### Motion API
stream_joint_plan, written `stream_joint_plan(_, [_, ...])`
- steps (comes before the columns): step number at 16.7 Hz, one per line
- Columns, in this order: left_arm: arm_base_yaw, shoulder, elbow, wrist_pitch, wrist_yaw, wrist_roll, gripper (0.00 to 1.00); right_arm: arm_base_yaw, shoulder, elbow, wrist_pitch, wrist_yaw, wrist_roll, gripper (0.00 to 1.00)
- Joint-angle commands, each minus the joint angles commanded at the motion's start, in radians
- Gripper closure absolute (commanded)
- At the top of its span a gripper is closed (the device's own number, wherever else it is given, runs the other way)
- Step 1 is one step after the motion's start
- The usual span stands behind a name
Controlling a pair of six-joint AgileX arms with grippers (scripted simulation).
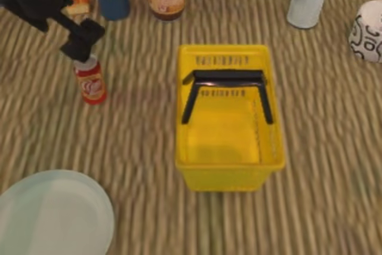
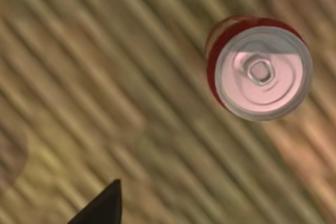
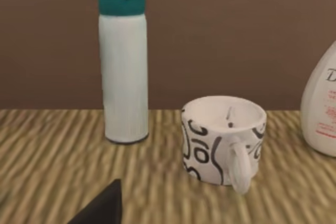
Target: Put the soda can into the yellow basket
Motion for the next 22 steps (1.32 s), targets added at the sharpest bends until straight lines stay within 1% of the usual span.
stream_joint_plan(4, [-0.008,0.233,0.219,-0.119,-0.008,0.056,0.0,0.0,0.0,0.0,0.0,0.0,0.0,0.0])
stream_joint_plan(8, [-0.011,0.322,0.302,-0.162,-0.012,0.076,0.0,0.0,0.0,0.0,0.0,0.0,0.0,0.0])
stream_joint_plan(14, [-0.006,0.321,0.296,-0.157,-0.012,0.077,0.0,0.0,0.0,0.0,0.0,0.0,0.0,0.0])
stream_joint_plan(16, [-0.009,0.323,0.258,-0.119,-0.012,0.079,0.0,0.0,0.0,0.0,0.0,0.0,0.0,0.0])
stream_joint_plan(20, [-0.009,0.331,0.142,0.008,-0.012,0.077,0.0,0.0,0.0,0.0,0.0,0.0,0.0,0.0])
stream_joint_plan(22, [-0.009,0.333,0.124,0.027,-0.012,0.078,0.0,0.0,0.0,0.0,0.0,0.0,0.0,0.0])
